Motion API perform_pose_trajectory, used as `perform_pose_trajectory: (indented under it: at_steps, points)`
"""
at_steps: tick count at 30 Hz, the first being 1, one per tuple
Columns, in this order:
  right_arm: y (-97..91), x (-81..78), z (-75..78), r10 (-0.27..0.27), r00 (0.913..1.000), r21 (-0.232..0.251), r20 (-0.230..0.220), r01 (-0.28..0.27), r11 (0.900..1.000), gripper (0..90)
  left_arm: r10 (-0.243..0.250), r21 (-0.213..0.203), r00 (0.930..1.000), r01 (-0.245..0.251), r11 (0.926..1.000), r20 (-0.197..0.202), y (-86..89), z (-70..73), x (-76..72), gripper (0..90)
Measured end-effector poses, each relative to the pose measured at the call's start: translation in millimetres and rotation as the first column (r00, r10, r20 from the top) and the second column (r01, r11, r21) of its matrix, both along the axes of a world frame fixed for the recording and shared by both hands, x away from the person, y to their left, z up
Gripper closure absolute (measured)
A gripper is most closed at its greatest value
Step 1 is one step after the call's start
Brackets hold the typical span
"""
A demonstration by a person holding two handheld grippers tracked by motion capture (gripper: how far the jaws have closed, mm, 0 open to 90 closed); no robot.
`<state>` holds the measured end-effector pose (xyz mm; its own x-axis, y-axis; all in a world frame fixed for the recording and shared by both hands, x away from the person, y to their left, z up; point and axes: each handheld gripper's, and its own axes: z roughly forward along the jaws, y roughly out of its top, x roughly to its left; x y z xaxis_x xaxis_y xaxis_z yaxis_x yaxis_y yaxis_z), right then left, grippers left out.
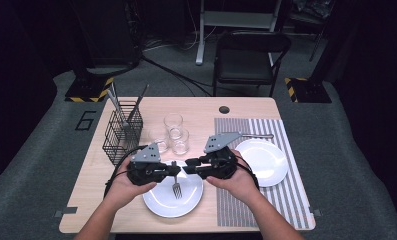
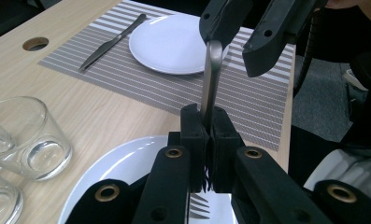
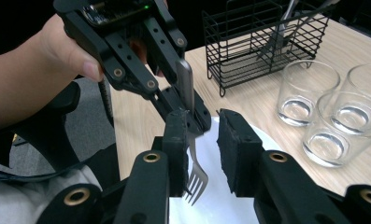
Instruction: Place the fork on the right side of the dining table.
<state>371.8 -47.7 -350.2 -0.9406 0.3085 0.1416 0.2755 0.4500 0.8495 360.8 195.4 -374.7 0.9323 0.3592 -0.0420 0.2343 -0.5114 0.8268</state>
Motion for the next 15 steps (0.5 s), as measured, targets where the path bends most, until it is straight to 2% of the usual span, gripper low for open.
perform_pose_trajectory:
  at_steps: [15]
  points:
    - [10.9,-0.3,4.3,0.035,0.9994,0.005,0.005,-0.035,0.9994,72.1,-0.024,0.012,0.9997,0.024,0.9996,-0.004,-5.6,-1.1,-2.7,86.8]
